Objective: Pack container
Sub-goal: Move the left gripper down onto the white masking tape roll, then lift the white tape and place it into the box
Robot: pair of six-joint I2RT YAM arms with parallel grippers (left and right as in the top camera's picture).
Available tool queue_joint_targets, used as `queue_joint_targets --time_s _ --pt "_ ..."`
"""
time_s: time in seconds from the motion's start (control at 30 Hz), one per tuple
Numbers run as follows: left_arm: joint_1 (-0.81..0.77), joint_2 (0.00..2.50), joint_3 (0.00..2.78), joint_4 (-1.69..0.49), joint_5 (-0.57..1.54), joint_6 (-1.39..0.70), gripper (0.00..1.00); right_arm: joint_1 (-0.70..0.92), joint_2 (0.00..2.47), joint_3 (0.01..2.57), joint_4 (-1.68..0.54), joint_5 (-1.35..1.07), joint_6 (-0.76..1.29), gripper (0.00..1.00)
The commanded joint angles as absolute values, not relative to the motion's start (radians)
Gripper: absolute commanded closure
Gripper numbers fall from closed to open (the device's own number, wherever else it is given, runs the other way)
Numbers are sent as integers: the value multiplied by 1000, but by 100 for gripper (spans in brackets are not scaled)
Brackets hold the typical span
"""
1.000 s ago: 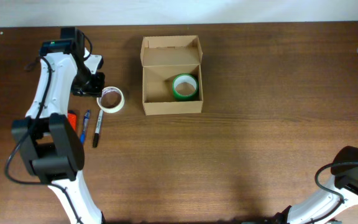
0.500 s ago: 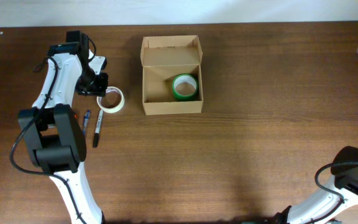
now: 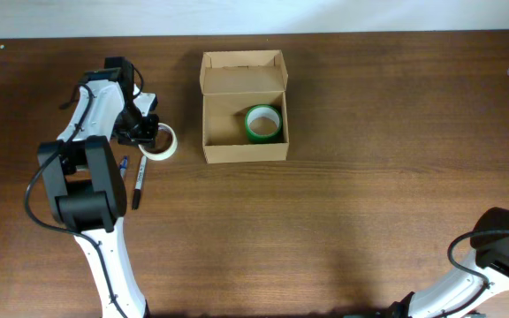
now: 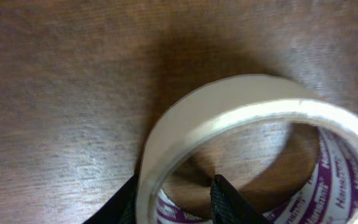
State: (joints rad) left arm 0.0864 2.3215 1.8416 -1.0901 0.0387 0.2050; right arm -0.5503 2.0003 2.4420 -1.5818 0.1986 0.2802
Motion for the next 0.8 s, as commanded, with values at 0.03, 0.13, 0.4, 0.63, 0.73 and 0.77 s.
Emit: queue_joint_targets --time_s 0.03,0.13,0.4,0.63,0.73,0.77 --pt "88 2343 1843 -1088 53 218 79 -550 2004 2437 -1582 211 277 1" --pt "88 2343 1843 -1087 53 218 98 -550 2004 2437 -1582 211 277 0" --pt "86 2343 2009 -1205 53 217 98 -550 2004 2437 -1582 211 277 1" --pt "49 2343 2519 -1379 53 199 99 -550 2004 2437 -1582 211 277 1" --pt "6 2343 2705 -1429 56 220 97 -550 2004 2437 -1582 211 277 1" --pt "-15 2343 2756 -1446 57 229 97 -550 2004 2437 -1582 211 277 1"
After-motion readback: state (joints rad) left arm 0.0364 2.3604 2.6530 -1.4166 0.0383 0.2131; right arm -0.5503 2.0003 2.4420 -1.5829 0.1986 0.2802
